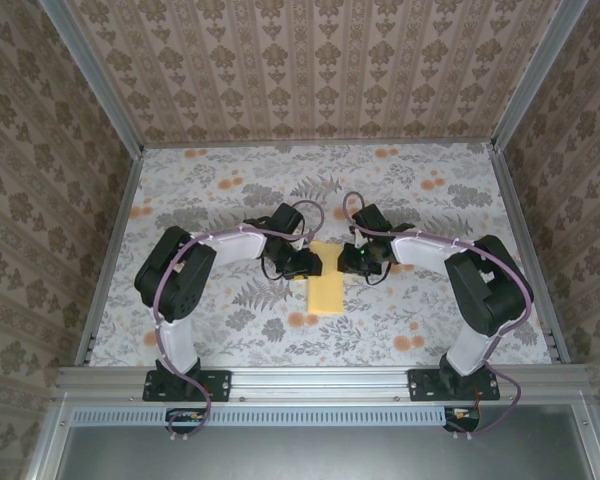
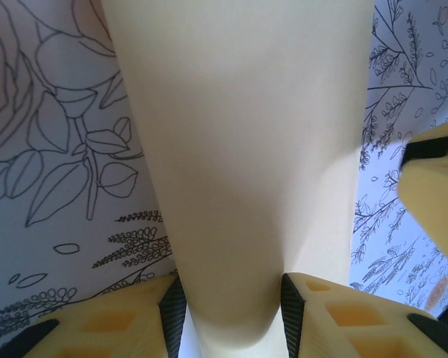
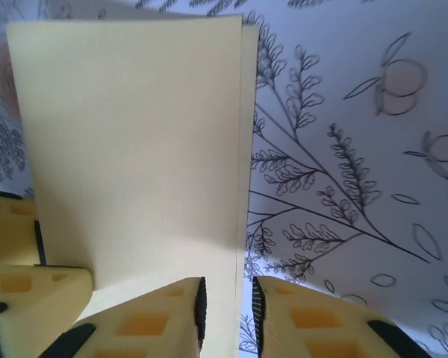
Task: Fold a paper plane with a square sheet of paper (fold left side to right side)
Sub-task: First fold in half a square sheet of paper at the center of the table.
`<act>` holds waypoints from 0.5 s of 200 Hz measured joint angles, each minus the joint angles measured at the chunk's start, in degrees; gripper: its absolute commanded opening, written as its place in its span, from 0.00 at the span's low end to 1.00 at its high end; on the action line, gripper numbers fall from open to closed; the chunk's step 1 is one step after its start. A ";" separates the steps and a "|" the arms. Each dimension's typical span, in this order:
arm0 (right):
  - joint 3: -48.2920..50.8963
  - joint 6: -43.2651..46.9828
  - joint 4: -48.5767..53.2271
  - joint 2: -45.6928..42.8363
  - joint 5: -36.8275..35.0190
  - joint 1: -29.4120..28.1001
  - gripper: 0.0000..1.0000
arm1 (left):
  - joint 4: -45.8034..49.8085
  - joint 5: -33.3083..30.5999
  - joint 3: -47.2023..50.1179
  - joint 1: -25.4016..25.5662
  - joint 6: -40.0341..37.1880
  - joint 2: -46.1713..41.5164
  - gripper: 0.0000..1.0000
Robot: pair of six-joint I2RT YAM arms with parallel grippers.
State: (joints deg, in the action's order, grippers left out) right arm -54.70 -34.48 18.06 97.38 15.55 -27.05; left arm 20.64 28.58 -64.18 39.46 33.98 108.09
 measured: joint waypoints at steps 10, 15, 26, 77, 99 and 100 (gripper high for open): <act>0.07 0.11 0.35 -1.40 -1.53 0.00 0.37 | 0.22 -0.22 -0.15 0.11 0.00 0.11 0.41; 0.13 -0.04 0.39 -2.16 -2.21 0.00 0.39 | 0.44 -0.37 -0.31 0.17 -0.02 0.20 0.42; 0.59 0.17 0.35 -4.09 -3.96 0.04 0.44 | 0.90 -0.59 -0.72 0.24 -0.17 0.35 0.42; 6.71 -1.81 -1.20 -14.23 -10.32 1.36 0.64 | 3.58 -1.66 -2.69 0.70 -0.83 1.31 0.42; 9.11 -2.62 -2.19 -17.14 -11.17 2.25 0.67 | 3.85 -1.70 -2.84 0.70 -1.05 1.38 0.42; 9.22 -2.64 -2.21 -17.31 -11.17 2.29 0.67 | 3.85 -1.70 -2.86 0.70 -1.07 1.40 0.42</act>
State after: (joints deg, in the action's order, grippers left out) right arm -45.47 -37.12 15.86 80.07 4.38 -24.75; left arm 24.49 26.87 -67.05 40.16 32.91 109.49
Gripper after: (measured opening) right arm 0.659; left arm 0.416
